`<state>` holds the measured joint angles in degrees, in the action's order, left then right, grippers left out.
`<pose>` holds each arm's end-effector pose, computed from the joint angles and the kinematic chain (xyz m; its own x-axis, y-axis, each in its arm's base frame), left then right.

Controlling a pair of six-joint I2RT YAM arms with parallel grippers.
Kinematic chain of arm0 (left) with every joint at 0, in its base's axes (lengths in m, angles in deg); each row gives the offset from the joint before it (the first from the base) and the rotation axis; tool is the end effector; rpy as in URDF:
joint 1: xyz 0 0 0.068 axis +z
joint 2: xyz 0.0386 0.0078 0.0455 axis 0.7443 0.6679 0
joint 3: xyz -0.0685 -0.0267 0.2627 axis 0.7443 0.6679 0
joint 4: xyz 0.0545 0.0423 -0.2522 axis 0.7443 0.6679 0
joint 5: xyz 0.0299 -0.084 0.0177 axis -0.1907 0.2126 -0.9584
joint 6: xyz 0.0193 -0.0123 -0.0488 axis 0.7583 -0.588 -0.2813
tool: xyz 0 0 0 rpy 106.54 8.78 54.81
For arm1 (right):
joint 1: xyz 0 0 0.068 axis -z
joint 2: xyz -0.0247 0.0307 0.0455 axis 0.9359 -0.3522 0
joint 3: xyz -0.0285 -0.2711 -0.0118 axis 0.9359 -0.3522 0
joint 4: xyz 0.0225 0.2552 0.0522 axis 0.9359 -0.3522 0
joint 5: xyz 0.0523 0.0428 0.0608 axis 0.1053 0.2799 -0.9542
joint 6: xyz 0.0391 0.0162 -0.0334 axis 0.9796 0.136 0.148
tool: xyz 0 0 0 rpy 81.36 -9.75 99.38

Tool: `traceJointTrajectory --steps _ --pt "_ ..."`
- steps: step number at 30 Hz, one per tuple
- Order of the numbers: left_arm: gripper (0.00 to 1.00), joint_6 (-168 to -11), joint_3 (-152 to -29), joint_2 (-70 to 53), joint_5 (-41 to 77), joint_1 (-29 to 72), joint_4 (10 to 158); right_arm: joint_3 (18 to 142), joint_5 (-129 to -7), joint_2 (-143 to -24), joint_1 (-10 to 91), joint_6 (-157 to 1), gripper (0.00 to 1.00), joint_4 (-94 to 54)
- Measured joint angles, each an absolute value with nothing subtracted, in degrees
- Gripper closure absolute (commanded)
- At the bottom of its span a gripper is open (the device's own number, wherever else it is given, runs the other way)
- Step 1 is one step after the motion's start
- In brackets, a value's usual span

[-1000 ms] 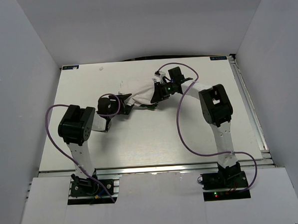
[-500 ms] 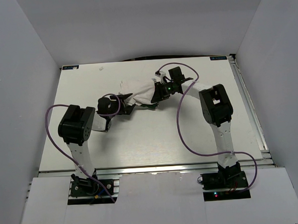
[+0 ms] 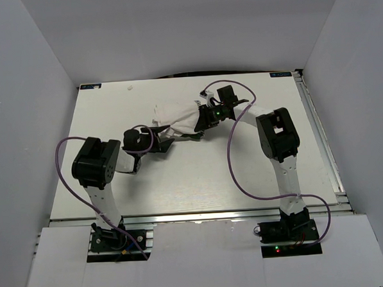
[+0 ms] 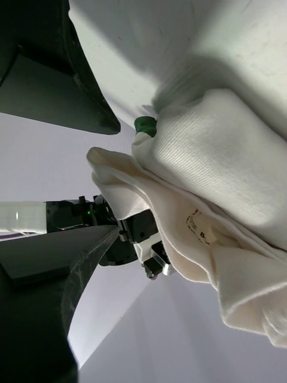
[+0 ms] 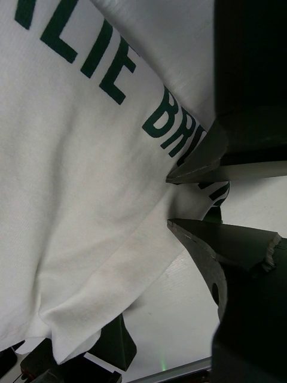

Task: Fold and stack the t-shirts
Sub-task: Fold the tshirt

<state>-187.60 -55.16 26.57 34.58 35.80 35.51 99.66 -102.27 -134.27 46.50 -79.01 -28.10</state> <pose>0.3260 -0.0862 0.0985 -0.4034 -0.7876 0.4658 -0.5583 -0.1915 -0.8073 0.4506 0.2160 0.1420 -0.7225 -0.2259 -0.6534 -0.6547 0.5272 0.5417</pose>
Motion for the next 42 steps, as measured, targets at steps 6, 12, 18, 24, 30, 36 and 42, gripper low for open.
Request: traceJointTrajectory --steps 6,12,18,24,30,36,42 --pt "0.28 -186.77 -54.62 26.27 35.27 36.79 35.57 99.66 -102.27 -134.27 46.55 -79.01 0.63 -28.10" --pt "0.33 -186.71 -55.95 26.84 36.11 37.01 36.45 99.66 -102.27 -134.27 46.55 -79.01 0.63 -28.10" --pt "0.48 -186.69 -57.88 27.25 36.35 37.01 36.77 99.66 -102.27 -134.27 46.55 -79.01 0.62 -28.10" --pt "0.55 -186.80 -58.51 27.82 36.48 37.01 36.86 99.66 -102.25 -134.27 46.55 -78.97 0.63 -28.10" --pt "0.65 -186.10 -58.51 27.82 36.52 37.25 36.88 99.66 -102.25 -134.27 46.55 -78.97 0.63 -28.10" --pt "0.71 -181.86 -58.53 27.73 38.29 39.10 37.34 99.66 -102.25 -134.27 46.55 -78.97 0.63 -28.10" --pt "0.71 -172.02 -63.54 27.03 41.46 42.93 45.63 99.66 -102.11 -134.27 46.55 -78.95 0.63 -28.10"
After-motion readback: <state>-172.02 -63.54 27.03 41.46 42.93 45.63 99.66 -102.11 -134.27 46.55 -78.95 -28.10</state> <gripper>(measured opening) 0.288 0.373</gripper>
